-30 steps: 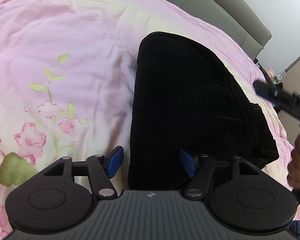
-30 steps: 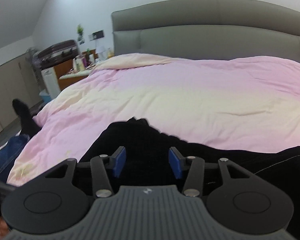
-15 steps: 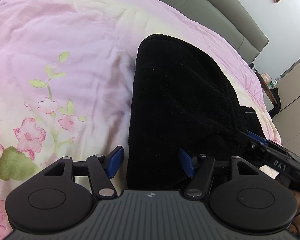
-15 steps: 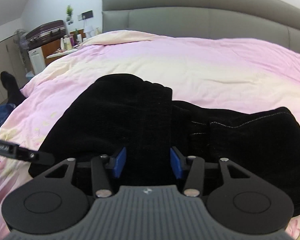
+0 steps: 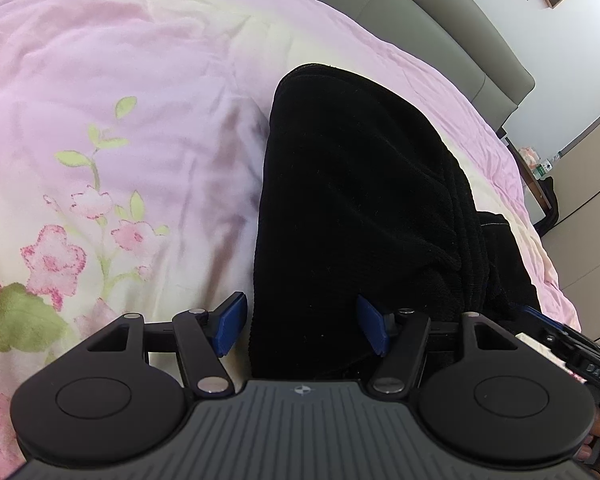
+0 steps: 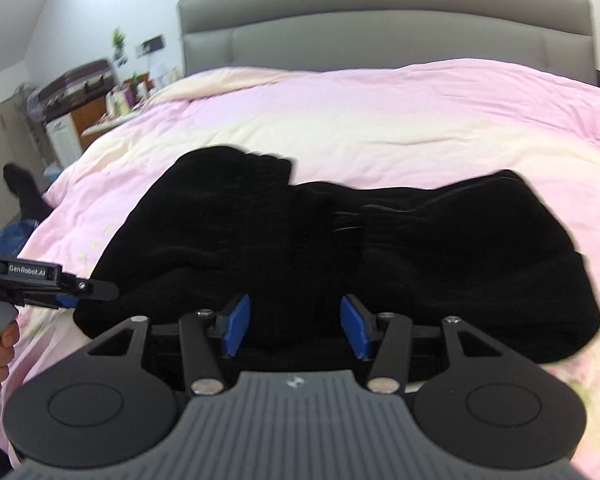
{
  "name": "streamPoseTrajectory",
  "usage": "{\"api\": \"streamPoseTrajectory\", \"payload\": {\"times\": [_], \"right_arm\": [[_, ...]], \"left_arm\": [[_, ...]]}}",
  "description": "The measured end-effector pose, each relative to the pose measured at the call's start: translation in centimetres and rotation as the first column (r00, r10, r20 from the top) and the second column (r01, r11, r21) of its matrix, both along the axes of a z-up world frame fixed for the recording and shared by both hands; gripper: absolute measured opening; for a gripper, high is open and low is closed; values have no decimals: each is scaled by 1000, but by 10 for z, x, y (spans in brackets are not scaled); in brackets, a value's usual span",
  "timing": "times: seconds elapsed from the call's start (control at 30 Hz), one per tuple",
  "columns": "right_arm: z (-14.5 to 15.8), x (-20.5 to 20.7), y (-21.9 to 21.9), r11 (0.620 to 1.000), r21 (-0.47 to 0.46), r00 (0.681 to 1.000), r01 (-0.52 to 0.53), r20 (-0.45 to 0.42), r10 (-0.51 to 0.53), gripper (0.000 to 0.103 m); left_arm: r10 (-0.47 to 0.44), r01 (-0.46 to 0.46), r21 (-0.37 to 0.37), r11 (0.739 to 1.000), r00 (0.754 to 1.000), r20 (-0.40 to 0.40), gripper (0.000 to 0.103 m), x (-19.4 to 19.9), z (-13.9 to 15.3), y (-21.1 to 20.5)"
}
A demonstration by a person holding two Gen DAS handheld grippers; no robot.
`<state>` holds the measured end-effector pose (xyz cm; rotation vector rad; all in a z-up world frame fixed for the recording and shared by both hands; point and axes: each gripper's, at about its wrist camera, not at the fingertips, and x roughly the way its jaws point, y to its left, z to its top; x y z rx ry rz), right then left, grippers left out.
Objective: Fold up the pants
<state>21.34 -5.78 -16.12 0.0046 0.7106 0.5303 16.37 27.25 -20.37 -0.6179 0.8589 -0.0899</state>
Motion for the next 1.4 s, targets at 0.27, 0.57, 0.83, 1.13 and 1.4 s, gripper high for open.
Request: {"api": "streamPoseTrajectory", "payload": {"times": [0.27,0.57,0.83,1.13,1.4], "right_arm": [[-2,8,-131,906,181,923,382,-122,-365,57],[-59,40,-180,691,395,779,606,-469,-416,58],[-88,52,-186,560,489,732,668,-564,-381,66],[-109,63,-195,368,604,707,707,-620,-340,83],[-110,75,-198,405,565,695,718,-569,-439,74]], "left_arm": [[16,-16,12,1000,1000,-6,80,-4,-1,-2],[50,-42,103,994,996,-75,88,7,11,-12],[119,-109,91,990,988,-103,88,7,8,-14],[161,-153,80,985,980,-117,90,7,8,-16],[224,-229,-27,973,967,-122,94,13,-6,-13]]}}
